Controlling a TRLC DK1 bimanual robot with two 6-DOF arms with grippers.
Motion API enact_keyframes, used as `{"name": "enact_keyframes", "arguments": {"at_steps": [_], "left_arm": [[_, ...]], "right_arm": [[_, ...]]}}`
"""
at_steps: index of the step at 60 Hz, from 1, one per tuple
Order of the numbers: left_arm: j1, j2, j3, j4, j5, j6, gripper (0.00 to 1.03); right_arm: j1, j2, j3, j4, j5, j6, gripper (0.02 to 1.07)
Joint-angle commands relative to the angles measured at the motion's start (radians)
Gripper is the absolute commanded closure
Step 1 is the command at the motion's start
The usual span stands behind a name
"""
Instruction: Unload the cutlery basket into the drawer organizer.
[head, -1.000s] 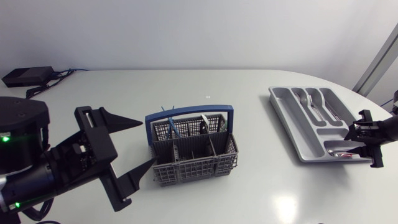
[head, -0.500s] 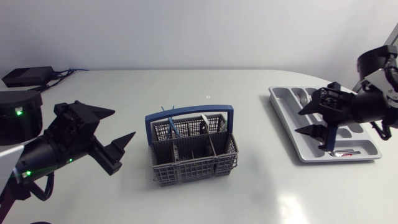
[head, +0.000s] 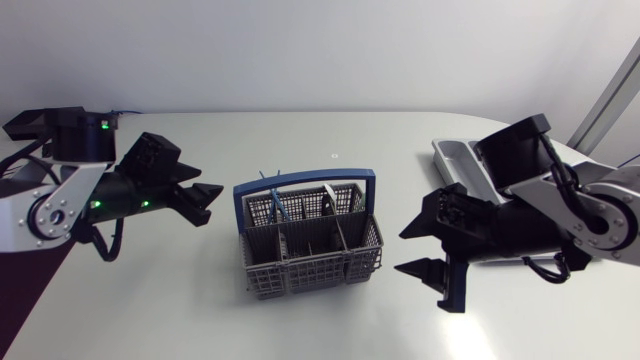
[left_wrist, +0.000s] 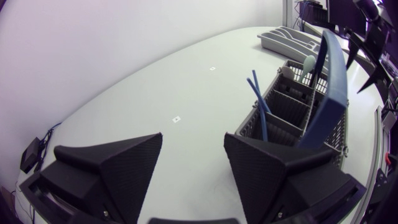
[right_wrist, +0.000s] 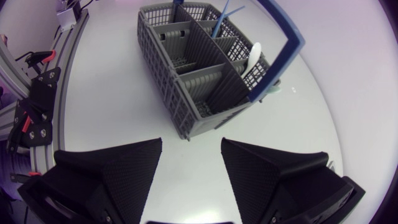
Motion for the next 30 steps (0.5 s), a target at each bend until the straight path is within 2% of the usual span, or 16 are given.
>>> {"name": "enact_keyframes", "arguments": {"at_steps": [1, 3, 4, 6, 7, 10, 13, 18, 24, 30], "left_arm": [[0.008, 0.112, 0.090, 0.012, 0.026, -0.041, 0.50], [0.009, 0.138, 0.109, 0.014, 0.040, -0.044, 0.56], [0.017, 0.178, 0.136, 0.014, 0.058, -0.053, 0.65], [0.022, 0.205, 0.156, 0.012, 0.075, -0.057, 0.71], [0.025, 0.238, 0.178, 0.012, 0.095, -0.067, 0.78], [0.031, 0.282, 0.210, 0.011, 0.135, -0.077, 0.86], [0.029, 0.322, 0.233, 0.009, 0.155, -0.077, 0.96], [0.019, 0.346, 0.241, 0.011, 0.156, -0.067, 1.00], [0.000, 0.360, 0.231, 0.009, 0.170, -0.042, 1.00], [-0.020, 0.366, 0.213, 0.003, 0.186, -0.007, 1.00]], "right_arm": [[0.052, -0.024, -0.041, 0.019, 0.008, 0.066, 0.43], [0.073, -0.027, -0.050, 0.031, 0.008, 0.080, 0.49], [0.086, -0.029, -0.057, 0.042, 0.008, 0.091, 0.52], [0.109, -0.031, -0.070, 0.065, 0.013, 0.111, 0.58], [0.118, -0.031, -0.076, 0.074, 0.017, 0.118, 0.60], [0.142, -0.031, -0.090, 0.105, 0.028, 0.135, 0.68], [0.164, -0.026, -0.110, 0.149, 0.029, 0.143, 0.83], [0.182, 0.011, -0.116, 0.188, 0.042, 0.155, 0.95], [0.185, 0.055, -0.120, 0.235, 0.052, 0.163, 0.98], [0.204, 0.097, -0.130, 0.297, 0.118, 0.169, 0.98]]}}
